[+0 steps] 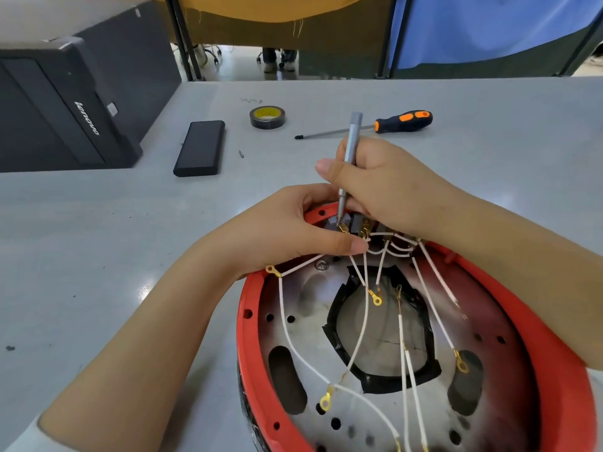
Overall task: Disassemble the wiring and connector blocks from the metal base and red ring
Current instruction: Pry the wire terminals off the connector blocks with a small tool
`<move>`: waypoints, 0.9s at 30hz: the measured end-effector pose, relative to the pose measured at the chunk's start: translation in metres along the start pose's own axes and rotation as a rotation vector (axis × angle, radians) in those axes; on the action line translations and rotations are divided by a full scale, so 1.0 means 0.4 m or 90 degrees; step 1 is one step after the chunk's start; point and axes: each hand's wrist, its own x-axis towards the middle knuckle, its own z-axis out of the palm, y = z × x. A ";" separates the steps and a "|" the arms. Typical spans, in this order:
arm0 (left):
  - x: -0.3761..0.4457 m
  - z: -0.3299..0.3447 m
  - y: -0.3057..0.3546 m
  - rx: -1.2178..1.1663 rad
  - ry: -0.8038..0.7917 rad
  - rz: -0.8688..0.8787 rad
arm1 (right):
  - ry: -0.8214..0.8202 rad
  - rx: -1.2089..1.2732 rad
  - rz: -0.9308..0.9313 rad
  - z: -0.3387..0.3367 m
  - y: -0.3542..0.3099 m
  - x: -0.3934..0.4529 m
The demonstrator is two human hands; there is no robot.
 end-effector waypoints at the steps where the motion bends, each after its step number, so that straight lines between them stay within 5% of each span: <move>1: 0.000 -0.001 -0.001 -0.007 0.001 0.000 | 0.007 -0.048 -0.001 0.004 -0.002 -0.003; 8: -0.002 -0.002 0.001 -0.020 -0.023 0.021 | 0.056 0.166 0.007 -0.003 0.014 -0.019; 27: 0.009 0.001 -0.019 -0.034 0.005 -0.014 | 0.038 0.053 0.017 0.003 0.001 0.004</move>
